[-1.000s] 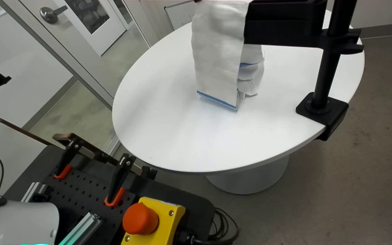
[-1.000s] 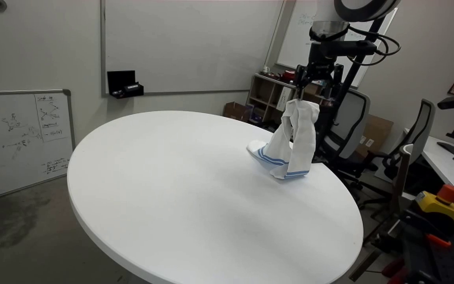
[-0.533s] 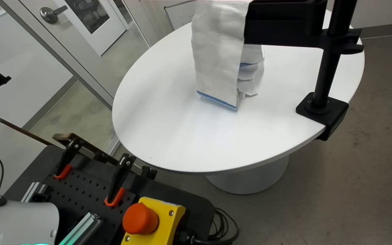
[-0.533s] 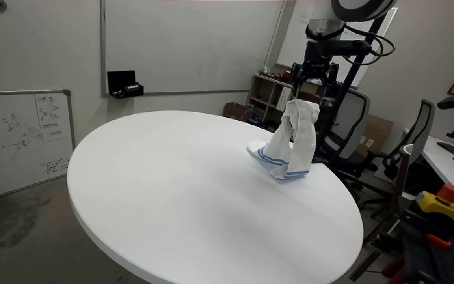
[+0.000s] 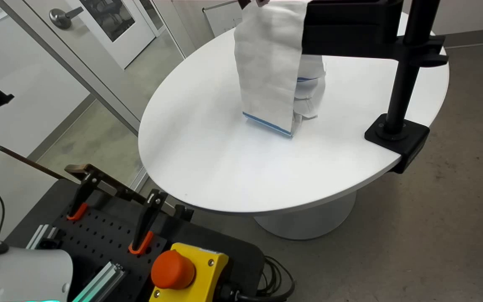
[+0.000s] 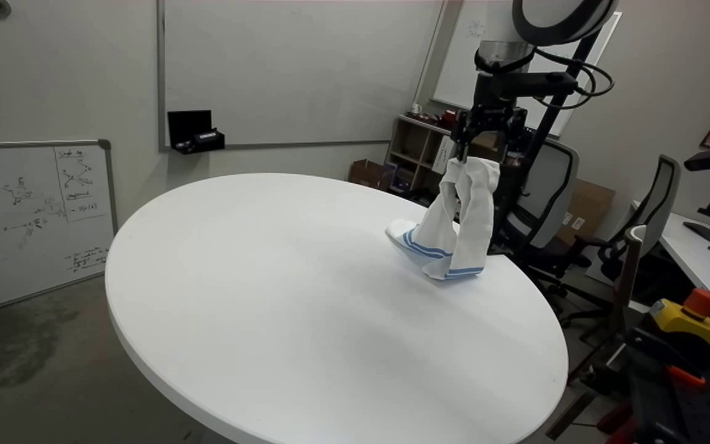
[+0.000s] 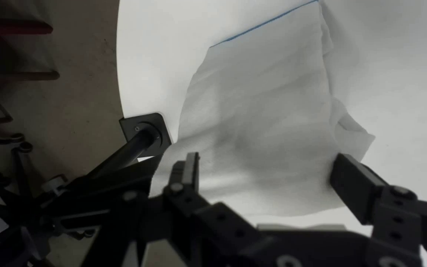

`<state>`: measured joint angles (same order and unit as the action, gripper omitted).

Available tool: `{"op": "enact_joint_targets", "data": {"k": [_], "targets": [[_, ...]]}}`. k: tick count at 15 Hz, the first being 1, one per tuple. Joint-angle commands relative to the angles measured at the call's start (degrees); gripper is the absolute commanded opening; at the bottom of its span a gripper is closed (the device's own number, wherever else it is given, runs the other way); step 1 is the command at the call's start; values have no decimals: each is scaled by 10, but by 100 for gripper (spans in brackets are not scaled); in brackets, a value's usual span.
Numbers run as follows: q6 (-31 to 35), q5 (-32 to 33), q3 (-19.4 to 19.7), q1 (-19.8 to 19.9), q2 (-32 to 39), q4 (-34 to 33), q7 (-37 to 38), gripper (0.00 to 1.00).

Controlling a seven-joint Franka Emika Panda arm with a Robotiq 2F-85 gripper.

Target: Put the white cloth on the table

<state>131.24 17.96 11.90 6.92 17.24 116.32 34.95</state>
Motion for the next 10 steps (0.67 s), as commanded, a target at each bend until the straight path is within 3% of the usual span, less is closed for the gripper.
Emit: {"op": "enact_joint_targets", "data": {"k": [1,7,9,10], "targets": [[12,9,12,-13,10,-5,4,59],[24,4,12,-23,8,-5,3,13],[26,5,12,-26,6,-5,3,2],[26,4,12,-26,4,-4,3,2]]}}
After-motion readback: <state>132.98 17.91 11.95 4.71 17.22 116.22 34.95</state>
